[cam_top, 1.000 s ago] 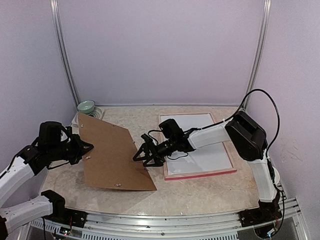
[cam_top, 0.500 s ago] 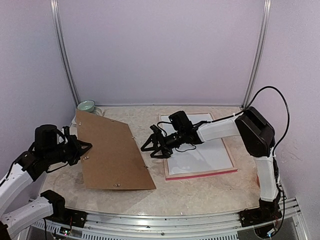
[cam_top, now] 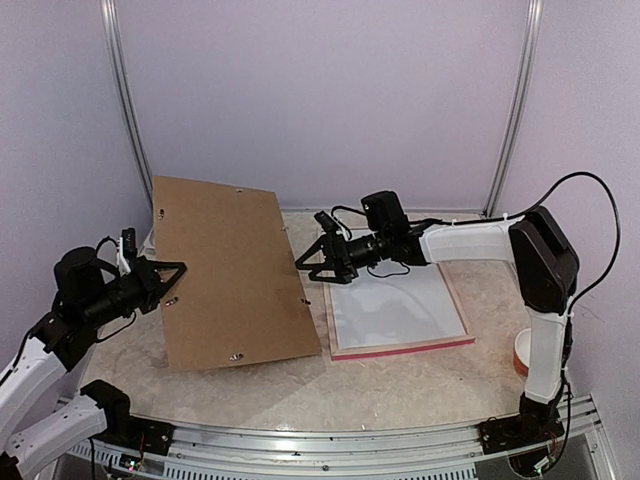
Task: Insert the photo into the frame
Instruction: Pick up the backboard from the center of the board, then pass from the left arm to the right
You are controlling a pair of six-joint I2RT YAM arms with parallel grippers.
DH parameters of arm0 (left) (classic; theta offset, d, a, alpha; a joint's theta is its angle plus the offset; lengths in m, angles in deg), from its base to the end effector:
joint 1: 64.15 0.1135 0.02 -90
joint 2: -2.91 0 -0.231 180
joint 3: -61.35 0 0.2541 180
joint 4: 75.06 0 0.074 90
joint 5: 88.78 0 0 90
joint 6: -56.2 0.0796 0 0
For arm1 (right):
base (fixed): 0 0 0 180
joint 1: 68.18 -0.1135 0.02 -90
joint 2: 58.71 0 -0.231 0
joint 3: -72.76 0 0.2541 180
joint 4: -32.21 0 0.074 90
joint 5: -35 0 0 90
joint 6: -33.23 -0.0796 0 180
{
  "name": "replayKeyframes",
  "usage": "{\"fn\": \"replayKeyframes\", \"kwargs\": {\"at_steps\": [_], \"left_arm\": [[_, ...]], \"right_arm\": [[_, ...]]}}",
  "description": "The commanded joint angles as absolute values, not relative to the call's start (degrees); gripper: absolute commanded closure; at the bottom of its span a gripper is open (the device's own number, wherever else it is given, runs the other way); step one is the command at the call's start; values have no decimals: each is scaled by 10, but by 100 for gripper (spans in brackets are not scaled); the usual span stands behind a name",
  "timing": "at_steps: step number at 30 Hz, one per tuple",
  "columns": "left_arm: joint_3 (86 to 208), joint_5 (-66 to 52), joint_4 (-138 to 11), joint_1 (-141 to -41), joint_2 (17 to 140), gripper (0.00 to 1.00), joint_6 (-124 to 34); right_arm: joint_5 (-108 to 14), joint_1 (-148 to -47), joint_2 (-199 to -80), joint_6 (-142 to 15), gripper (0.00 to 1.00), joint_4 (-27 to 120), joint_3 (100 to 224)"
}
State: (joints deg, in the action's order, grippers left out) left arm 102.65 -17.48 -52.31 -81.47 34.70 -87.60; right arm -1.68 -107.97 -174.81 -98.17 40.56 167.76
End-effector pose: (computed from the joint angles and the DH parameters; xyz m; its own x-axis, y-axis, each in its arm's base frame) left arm 0.2021 -0.0898 0.2430 -0.5971 -0.6145 -0.5157 0.1661 0.5342 -0.8289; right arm 0.3161 0.3463 0.1697 -0.8911 -0.2280 -0.3924 -0.4394 0.2171 0.8716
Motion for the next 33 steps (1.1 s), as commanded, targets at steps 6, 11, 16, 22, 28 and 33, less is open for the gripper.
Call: {"fn": "replayKeyframes", "kwargs": {"at_steps": [6, 11, 16, 22, 28, 33], "left_arm": [[929, -315, -919, -811, 313, 100, -826], [891, -365, -1063, -821, 350, 100, -816], [886, -364, -1153, -850, 376, 100, -807], [910, -336, -1154, -932, 408, 100, -738], [912, -304, -1159, -965, 431, 100, -713], [906, -278, -1172, -966, 428, 100, -718]], "right_arm": [[-65, -1024, -1651, -800, 1, 566, 1711], [-27, -998, -1618, -778, 1, 544, 1680], [58, -996, -1588, -788, 3, 457, 1636], [107, -1014, -1563, -816, 11, 347, 1584], [124, -1055, -1532, -782, 12, 327, 1567], [113, -1066, -1528, -760, 19, 352, 1564]]}}
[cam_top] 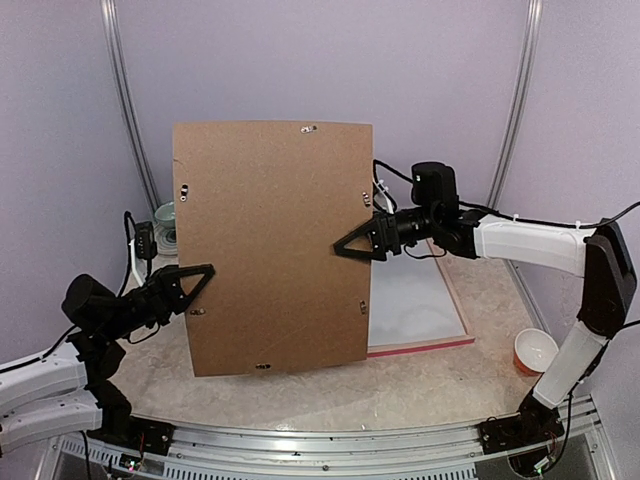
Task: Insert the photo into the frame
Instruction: Pass from the left arm to the right
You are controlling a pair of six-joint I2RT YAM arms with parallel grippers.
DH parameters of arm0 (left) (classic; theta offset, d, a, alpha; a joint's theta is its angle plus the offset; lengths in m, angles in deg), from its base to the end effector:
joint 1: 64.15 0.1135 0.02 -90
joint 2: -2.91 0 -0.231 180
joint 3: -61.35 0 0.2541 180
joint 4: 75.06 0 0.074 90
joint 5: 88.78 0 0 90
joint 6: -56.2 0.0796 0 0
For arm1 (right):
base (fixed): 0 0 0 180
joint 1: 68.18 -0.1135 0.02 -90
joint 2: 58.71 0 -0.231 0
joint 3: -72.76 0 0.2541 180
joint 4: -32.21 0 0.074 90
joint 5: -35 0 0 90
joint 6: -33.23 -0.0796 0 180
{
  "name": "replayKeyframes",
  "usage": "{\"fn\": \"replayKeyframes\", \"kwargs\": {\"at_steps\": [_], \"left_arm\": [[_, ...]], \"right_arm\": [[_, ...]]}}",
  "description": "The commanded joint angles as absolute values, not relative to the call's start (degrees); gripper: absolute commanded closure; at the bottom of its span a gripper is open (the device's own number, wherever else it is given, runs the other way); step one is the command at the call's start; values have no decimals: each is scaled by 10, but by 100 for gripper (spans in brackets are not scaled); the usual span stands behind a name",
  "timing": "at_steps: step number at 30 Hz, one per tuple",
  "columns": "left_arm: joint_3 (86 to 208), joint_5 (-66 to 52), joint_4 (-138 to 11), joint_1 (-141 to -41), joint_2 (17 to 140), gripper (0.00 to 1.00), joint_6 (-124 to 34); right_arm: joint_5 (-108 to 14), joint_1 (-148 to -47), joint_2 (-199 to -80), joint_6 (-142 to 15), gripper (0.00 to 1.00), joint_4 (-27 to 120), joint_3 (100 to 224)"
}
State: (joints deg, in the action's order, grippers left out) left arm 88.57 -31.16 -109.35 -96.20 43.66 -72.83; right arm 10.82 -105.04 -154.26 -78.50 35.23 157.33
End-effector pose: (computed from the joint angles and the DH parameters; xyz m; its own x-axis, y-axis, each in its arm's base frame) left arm 0.1673 -0.1551 0.2549 -0.3161 -0.4295 -0.8459 0.8670 0.2312 -0.4414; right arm 0.2727 0.2952 0.2692 -0.5330 -0.2101 -0.8196 -0.8145 -0.1351 0.5642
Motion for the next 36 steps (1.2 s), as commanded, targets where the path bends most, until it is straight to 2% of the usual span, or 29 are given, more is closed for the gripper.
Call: {"fn": "replayKeyframes", "kwargs": {"at_steps": [1, 10, 21, 23, 29, 32, 35, 36], "left_arm": [[906, -274, -1171, -966, 428, 100, -719], [897, -238, -1179, -968, 436, 100, -735], [885, -201, -1187, -968, 471, 100, -774], [885, -197, -1185, -967, 481, 100, -784], [886, -183, -1173, -966, 502, 100, -803], [887, -177, -1165, -962, 509, 100, -810], [890, -173, -1153, -954, 522, 100, -823], [892, -172, -1148, -950, 527, 97, -830]], "right_arm": [[110, -1066, -1527, -760, 20, 351, 1560], [132, -1066, -1509, -806, 29, 277, 1517], [158, -1059, -1516, -889, 49, 173, 1489], [166, -1053, -1519, -914, 55, 141, 1483], [189, -1033, -1531, -1010, 84, 28, 1456], [197, -1027, -1538, -1038, 94, -3, 1450], [198, -1022, -1541, -1051, 100, -7, 1448], [196, -1020, -1542, -1053, 100, -6, 1448]]}}
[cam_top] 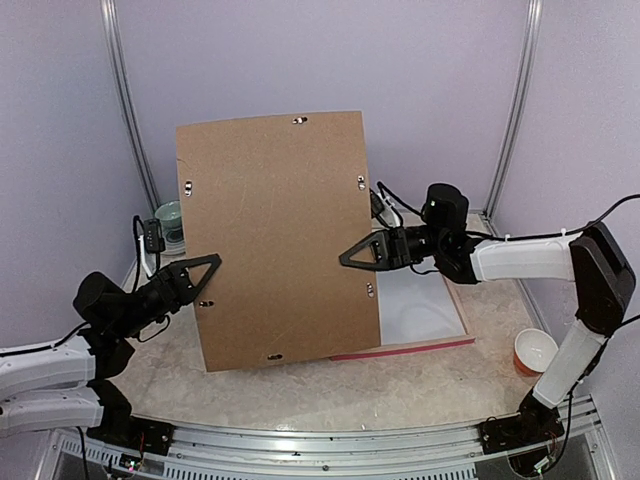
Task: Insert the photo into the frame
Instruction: Pass from the left arm to the right, then move the frame body to the center of the board.
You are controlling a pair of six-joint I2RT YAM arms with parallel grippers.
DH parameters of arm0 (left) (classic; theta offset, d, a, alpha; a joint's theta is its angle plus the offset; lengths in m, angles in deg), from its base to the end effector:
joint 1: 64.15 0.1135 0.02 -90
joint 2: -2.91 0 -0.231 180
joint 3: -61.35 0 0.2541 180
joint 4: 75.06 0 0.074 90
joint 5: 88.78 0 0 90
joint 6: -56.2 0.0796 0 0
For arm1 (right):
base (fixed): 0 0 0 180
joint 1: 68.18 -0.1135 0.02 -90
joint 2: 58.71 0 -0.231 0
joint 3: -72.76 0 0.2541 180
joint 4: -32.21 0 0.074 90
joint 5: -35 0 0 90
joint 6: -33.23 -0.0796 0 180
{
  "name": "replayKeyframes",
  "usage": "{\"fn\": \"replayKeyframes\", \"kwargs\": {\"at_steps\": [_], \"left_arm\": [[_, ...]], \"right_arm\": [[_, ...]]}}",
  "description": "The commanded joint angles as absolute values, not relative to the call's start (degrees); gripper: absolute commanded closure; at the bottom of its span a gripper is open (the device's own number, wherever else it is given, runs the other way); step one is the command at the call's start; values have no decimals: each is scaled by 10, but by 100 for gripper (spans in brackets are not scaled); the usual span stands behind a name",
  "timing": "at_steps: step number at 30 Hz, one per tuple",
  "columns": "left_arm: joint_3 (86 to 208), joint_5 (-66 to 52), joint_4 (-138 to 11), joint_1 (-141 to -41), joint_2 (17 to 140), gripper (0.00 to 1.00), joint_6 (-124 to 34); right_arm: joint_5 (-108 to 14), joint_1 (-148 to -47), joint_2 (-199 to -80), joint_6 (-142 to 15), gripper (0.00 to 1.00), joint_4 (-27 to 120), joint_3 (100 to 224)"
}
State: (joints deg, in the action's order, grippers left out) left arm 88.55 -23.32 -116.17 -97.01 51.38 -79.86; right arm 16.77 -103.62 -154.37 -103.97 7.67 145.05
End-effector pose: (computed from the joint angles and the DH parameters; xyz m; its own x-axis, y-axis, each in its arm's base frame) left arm 0.1848 -0.1587 0.2439 -0.3939 -0.5254 -0.7542 0.7755 0.2505 -0.5795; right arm 0.2616 0.2790 0.2446 -0.6895 -0.2090 -0.6935 -0.6611 -0.2096 0.7204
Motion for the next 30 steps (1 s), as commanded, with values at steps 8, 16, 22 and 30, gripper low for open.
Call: {"fn": "replayKeyframes", "kwargs": {"at_steps": [8, 16, 22, 30], "left_arm": [[888, -171, -1128, -919, 559, 56, -866], [875, -155, -1097, -898, 550, 44, -875], [880, -120, -1032, -887, 549, 39, -866], [956, -96, -916, -911, 664, 39, -849]], "right_arm": [[185, -988, -1537, -1069, 100, 32, 1444], [193, -934, -1544, -1055, 100, 172, 1473], [206, -890, -1540, -1012, 100, 303, 1500], [176, -829, -1503, -912, 100, 488, 1548]]}}
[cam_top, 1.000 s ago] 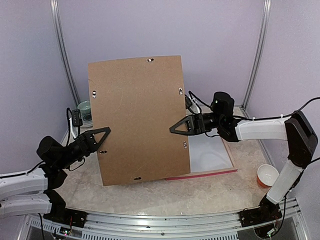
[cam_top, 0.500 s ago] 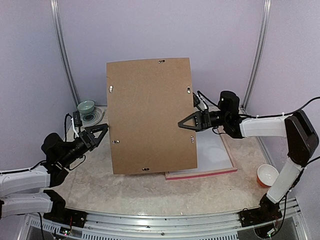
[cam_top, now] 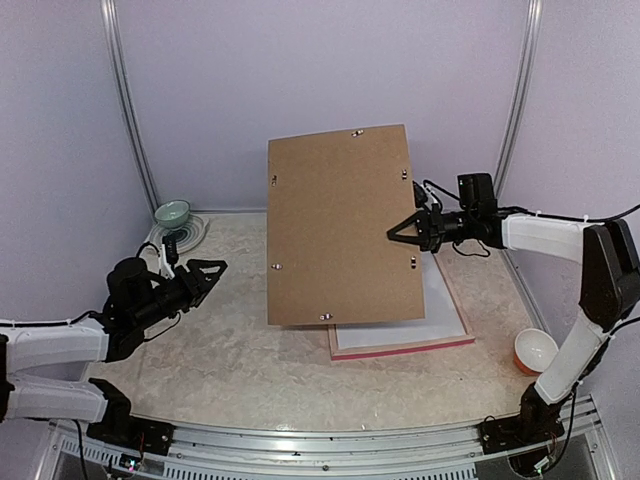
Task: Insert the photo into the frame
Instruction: Move the frame body to the center of the board.
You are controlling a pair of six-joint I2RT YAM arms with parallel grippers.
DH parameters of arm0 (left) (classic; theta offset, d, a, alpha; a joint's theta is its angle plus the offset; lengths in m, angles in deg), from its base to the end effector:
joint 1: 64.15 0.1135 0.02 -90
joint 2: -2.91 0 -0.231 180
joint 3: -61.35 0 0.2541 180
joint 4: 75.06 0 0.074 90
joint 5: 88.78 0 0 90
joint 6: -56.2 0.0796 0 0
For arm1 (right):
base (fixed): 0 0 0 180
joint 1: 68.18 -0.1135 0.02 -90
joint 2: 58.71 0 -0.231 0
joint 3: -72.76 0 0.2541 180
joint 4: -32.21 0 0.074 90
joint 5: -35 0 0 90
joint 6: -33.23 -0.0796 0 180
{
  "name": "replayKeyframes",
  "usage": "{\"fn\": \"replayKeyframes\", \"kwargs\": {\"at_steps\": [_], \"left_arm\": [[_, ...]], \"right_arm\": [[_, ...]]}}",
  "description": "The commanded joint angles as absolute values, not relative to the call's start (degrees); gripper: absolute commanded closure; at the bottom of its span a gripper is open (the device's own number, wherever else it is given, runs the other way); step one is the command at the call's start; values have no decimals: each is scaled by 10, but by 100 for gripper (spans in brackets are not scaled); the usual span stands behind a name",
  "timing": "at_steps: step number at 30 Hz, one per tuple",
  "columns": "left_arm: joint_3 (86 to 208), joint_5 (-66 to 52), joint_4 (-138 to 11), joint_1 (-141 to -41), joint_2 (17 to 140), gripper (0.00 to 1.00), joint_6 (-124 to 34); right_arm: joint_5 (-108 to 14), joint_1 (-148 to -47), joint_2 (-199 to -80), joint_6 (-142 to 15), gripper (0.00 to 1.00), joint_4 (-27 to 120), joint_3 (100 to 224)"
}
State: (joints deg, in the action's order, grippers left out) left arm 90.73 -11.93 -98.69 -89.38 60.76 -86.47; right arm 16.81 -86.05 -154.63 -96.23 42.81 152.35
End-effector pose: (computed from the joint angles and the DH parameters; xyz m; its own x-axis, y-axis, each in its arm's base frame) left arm 0.2378 -0.1321 0.1752 -0.5394 -0.6018 -0.5890 0.3154 0.5042 -0.8040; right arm 0.3345 0.1873 0.2271 -0.9060 -0.0837 -0.4149 -0.4224 0.1170 0.8988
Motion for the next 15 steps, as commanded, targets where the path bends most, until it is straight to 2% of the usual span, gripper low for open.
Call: {"fn": "replayKeyframes", "kwargs": {"at_steps": [1, 10, 15], "left_arm": [[971, -92, -905, -922, 683, 39, -846], [1174, -71, -796, -1012, 935, 30, -826], [1271, -72, -777, -1041, 1047, 30, -834]], "right_arm": [[177, -821, -1495, -918, 100, 482, 1546], [186, -738, -1445, -1021, 100, 372, 1507], [191, -701, -1433, -1072, 100, 316, 1479]]}}
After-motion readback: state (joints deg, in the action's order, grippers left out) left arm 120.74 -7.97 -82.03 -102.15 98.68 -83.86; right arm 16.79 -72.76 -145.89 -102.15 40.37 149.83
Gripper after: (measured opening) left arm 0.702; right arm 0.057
